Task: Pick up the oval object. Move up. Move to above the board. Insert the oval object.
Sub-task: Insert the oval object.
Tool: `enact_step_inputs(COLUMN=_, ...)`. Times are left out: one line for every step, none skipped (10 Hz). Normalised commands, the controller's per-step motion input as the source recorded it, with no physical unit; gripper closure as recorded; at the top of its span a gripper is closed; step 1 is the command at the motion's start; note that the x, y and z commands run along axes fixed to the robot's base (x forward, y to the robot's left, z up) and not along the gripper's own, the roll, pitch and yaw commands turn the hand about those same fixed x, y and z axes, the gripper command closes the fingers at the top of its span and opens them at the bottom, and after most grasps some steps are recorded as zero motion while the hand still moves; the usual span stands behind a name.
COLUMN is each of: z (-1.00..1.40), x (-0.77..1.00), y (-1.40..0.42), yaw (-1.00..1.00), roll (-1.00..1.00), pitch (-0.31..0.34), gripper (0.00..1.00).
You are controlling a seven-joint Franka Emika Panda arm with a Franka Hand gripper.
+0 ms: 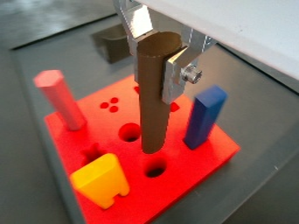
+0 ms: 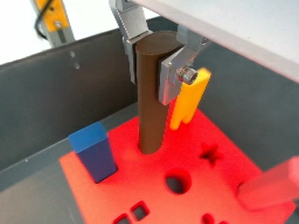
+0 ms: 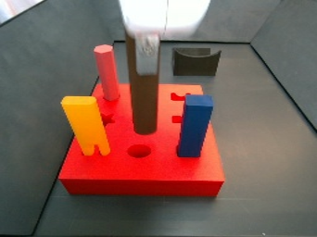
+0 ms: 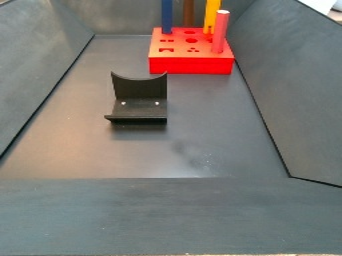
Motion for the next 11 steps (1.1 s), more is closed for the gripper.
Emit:
enact_step_inputs(z=-0.28, x=-0.16, y=-0.15, yaw=-0.51, roll=0.03, pitch=0.0, gripper=1.0)
enact_step_inputs(z=-0.05, x=-0.27, y=0.0, yaw=-0.44, roll=0.0, pitch=0.0, gripper=1.0)
enact_step_inputs(z=0.0, x=-0.01, y=-0.15, yaw=-0.31, roll=-0.07, pitch=-0.084, gripper=1.0)
enact_step_inputs(z=-0.2, x=0.0, y=-0.1, yaw=-0.23, roll=-0.13, pitch=-0.151, gripper=1.0)
enact_step_inputs(z=-0.33, x=0.15, y=-0.1, yaw=-0.12, roll=-0.1, pitch=-0.149, gripper=1.0)
enact_step_inputs(z=-0.35, x=0.0, y=-0.06, yaw=0.0, roll=-0.06, pitch=-0.117, gripper=1.0)
enact_step_inputs(z=-0.12, x=-0.07, y=-0.02, yaw=0.0, roll=0.0, pitch=0.0, gripper=1.0)
enact_step_inputs(z=0.0, x=-0.03, y=0.0, yaw=0.0, roll=0.01, pitch=0.0, gripper=1.0)
enact_step_inputs(z=0.0, x=-0.05, y=-0.02, yaw=0.0, roll=0.02, pitch=0.0, gripper=1.0)
enact_step_inputs(z=-0.12, x=-0.02, y=-0.1, yaw=0.0, roll=0.02, pitch=0.0, gripper=1.0)
enact_step_inputs(z=-0.22, x=0.0, y=-0.16, yaw=0.0, roll=0.01, pitch=0.0, gripper=1.0)
